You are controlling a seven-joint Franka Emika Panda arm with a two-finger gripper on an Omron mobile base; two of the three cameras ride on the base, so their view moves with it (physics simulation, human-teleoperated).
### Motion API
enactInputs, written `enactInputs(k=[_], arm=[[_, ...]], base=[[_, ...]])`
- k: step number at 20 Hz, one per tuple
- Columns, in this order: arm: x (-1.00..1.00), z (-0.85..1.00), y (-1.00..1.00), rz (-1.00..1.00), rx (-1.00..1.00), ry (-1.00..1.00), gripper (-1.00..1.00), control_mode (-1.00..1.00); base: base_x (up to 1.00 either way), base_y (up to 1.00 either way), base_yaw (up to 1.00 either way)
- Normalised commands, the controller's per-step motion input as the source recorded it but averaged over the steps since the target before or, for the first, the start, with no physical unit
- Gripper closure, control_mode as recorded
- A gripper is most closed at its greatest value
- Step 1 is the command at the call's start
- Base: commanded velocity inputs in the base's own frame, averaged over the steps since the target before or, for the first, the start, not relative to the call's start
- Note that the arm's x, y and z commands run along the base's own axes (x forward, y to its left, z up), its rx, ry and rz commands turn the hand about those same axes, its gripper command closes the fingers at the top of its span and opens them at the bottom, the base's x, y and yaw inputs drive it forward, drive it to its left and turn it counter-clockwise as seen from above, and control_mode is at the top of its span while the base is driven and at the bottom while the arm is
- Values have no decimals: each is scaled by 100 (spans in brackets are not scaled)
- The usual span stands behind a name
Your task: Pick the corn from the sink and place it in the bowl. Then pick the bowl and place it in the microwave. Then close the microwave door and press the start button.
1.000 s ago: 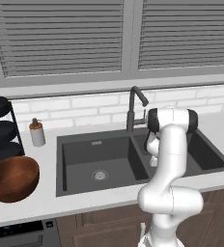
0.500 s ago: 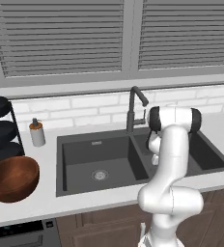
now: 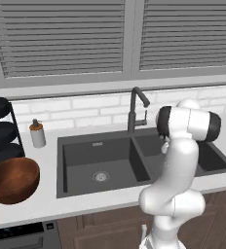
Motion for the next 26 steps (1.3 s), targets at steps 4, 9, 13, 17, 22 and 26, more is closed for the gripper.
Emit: enactInputs(k=[4,9,13,17,22,26], arm=[[-41,100,-4,0,2,-20,100,-100],[-56,100,24,0,-5,-14,100,-100],[-46,100,27,-5,-6,-5,100,-100],[-23,100,0,0,2,0,100,-100],[-37,100,3,0,0,0,100,-100],[-67,98,25,0,4,-1,100,-100]], base=[[0,0,0],[0,0,0],[0,0,0],[0,0,0],[0,0,0],[0,0,0]])
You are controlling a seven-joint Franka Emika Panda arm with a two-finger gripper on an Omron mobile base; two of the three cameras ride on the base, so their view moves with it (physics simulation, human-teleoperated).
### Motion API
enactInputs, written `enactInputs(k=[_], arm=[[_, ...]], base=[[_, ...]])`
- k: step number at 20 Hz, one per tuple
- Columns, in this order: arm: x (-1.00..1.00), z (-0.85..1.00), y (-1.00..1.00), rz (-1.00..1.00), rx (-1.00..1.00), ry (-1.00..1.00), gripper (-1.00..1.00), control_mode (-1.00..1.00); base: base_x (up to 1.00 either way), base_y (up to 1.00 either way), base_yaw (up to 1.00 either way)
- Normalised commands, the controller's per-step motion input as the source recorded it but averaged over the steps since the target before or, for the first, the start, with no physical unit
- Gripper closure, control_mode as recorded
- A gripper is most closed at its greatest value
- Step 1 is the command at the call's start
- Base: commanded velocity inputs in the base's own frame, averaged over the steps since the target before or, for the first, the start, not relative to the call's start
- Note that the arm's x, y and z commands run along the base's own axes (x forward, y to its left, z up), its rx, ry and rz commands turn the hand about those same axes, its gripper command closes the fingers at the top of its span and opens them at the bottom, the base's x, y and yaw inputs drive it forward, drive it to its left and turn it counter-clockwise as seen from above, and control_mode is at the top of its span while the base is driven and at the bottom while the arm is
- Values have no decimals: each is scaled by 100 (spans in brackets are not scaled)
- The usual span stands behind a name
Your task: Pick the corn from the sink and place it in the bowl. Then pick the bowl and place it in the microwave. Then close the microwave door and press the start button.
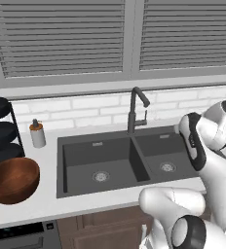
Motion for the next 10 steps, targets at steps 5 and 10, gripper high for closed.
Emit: enactInputs(k=[5,10], arm=[[-61,77,84,1,0,-12,100,-100],[-48,67,87,4,-1,-13,100,-100]], base=[[0,0,0],[0,0,0]])
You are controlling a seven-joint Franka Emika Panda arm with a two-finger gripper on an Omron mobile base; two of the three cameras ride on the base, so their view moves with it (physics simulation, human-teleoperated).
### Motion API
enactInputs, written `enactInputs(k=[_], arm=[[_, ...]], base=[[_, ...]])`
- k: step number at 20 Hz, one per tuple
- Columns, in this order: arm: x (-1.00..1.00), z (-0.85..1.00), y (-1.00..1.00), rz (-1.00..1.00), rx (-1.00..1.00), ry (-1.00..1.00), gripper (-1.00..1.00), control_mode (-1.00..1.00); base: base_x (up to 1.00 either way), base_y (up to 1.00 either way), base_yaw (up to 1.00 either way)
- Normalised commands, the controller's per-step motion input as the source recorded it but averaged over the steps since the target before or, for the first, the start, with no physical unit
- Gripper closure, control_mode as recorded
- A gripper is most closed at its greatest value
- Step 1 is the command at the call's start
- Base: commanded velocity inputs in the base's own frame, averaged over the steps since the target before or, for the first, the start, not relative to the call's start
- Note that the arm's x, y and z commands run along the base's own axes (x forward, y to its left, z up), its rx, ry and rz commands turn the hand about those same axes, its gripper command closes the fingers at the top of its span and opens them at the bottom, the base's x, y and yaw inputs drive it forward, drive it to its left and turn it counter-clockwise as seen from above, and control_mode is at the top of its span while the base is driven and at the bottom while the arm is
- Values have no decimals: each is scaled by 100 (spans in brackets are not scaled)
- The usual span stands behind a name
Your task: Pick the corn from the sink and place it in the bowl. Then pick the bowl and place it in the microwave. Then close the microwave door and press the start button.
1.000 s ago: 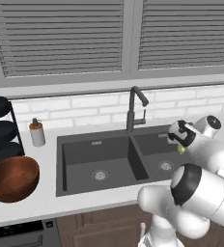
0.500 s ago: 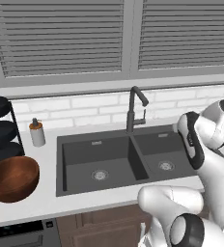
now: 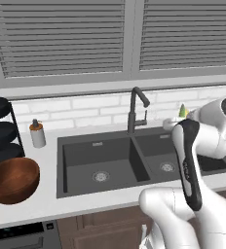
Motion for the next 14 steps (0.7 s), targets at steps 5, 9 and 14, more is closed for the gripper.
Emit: enactInputs(k=[5,9,14], arm=[[-42,40,99,19,-1,0,100,-100],[-13,26,100,25,0,12,100,-100],[0,2,98,27,0,9,100,-100]], base=[[0,0,0],[0,0,0],[0,0,0]])
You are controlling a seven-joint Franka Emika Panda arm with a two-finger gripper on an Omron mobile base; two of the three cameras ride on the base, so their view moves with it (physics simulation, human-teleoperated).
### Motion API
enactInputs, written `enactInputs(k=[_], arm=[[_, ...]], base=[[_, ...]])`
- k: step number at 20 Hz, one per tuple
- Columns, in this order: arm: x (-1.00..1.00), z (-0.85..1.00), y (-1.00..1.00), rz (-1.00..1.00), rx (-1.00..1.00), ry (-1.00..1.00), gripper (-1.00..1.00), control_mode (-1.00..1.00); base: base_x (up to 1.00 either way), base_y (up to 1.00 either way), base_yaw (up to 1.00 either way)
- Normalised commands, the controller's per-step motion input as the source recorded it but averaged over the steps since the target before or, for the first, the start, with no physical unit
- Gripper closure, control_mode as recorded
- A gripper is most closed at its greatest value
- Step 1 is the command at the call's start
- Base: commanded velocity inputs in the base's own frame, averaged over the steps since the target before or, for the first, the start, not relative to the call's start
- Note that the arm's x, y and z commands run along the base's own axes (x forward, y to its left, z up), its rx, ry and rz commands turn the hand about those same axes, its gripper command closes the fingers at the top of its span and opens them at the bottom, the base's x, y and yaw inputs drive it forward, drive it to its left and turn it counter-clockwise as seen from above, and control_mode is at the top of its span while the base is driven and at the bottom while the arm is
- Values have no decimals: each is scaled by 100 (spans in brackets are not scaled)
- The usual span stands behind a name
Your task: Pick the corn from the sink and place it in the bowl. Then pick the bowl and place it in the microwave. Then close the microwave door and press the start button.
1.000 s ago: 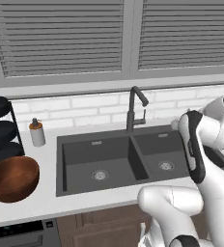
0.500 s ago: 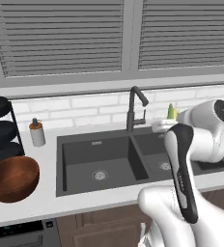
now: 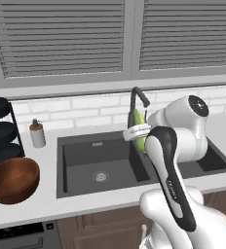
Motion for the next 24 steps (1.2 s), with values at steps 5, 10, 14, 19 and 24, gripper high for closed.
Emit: enactInputs(k=[5,10,14,19,24], arm=[[1,-2,100,15,0,17,100,-100],[32,-9,100,5,-8,21,100,-100],[9,0,100,0,-24,23,100,-100],[15,-11,93,0,-23,26,100,-100],[21,-36,99,-1,-2,10,100,-100]], base=[[0,0,0],[0,0,0],[0,0,0],[0,0,0],[0,0,0]])
